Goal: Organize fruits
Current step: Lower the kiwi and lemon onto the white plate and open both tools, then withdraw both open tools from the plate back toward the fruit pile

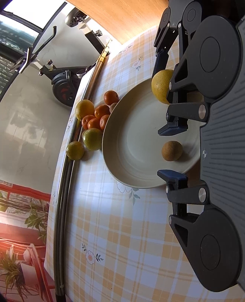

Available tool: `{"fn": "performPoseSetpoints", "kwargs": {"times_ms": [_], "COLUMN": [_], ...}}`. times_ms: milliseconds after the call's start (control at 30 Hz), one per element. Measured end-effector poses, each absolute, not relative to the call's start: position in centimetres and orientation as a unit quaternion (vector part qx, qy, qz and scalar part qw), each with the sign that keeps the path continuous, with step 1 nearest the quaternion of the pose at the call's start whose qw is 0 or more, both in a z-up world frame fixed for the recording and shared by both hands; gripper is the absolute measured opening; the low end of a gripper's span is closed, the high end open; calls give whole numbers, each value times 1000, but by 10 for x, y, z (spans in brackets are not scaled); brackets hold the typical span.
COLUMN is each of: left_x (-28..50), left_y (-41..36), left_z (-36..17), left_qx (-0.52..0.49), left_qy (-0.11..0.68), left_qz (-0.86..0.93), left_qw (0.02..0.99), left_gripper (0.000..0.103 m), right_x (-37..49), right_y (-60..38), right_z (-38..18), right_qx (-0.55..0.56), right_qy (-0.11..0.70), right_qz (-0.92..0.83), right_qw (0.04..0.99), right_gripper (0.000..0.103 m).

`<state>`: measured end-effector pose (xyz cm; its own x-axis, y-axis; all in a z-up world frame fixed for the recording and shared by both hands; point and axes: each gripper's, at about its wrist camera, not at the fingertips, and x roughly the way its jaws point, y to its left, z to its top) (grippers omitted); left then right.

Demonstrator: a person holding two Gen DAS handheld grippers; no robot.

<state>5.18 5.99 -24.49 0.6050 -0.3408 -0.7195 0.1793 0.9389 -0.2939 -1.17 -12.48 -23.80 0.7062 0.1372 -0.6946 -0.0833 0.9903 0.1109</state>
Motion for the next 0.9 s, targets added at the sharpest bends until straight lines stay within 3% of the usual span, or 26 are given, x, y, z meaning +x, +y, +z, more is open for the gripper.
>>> {"fn": "performPoseSetpoints", "kwargs": {"times_ms": [200,467,833,900], "left_x": [50,55,74,79], "left_y": [60,61,65,64], "left_z": [-241,-222,-178,-171], "left_qx": [-94,-60,-35,-33], "left_qy": [412,376,296,282], "left_qz": [-139,-127,-80,-67], "left_qw": [896,916,951,956], "left_gripper": [43,57,91,92], "right_x": [-15,-15,7,14], "right_y": [-126,-127,-152,-162], "right_z": [-233,-214,-181,-175], "right_qx": [35,10,-2,-2], "right_qy": [362,330,293,285], "right_qz": [60,67,47,38], "right_qw": [929,942,955,958], "right_gripper": [66,66,67,67]}}
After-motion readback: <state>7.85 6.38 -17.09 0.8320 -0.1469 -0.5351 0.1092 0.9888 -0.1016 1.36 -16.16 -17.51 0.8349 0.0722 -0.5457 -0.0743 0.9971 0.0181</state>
